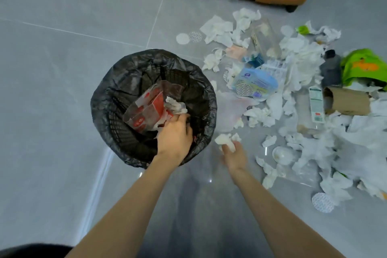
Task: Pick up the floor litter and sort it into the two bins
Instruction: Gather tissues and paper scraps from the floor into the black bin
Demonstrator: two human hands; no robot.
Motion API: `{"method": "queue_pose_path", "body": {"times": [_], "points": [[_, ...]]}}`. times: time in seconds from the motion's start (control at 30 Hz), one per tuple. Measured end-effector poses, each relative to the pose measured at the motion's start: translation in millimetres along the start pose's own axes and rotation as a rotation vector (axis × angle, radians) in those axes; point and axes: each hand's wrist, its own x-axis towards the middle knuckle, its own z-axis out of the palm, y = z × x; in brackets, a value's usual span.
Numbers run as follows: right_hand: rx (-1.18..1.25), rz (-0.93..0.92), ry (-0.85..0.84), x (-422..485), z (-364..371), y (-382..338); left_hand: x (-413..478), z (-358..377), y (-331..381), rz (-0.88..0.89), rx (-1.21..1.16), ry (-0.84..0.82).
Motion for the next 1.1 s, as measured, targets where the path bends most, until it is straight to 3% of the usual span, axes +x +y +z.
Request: {"method": "queue_pose_path", "body": {"times": [0.1,0.2,0.33,0.47,0.6,0.77,1.1], "points": [[0.247,-0.002,0.136,-25,-12,-37,-9,-16,2,-0.039,-0.021,-0.099],[0.283,-0.143,0.16,-60,-30,-81,-25,-40,-1,-0.07,0.002,-0.166],[0.132,-0.318,-0.03,-99,-40,-132,-48,-80,-7,-0.088,0.03,-0.164],[0.062,-0.215,-0.301,-123,-39,-169,-65,-129,-5,-0.114,0.012,-0.158],[0.109,-0.178,-0.308,-161,-72,-188,-86,-180,15,-0.109,-0.015,-0.113],[0.148,-0.089,-0.274,-211,-152,-185,-114,-241,71,-0.098,-0.041,-0.102],[0.302,0.01,-0.203,-275,-351,-199,-176,-318,264,-0.023,-0.11,-0.124]]}}
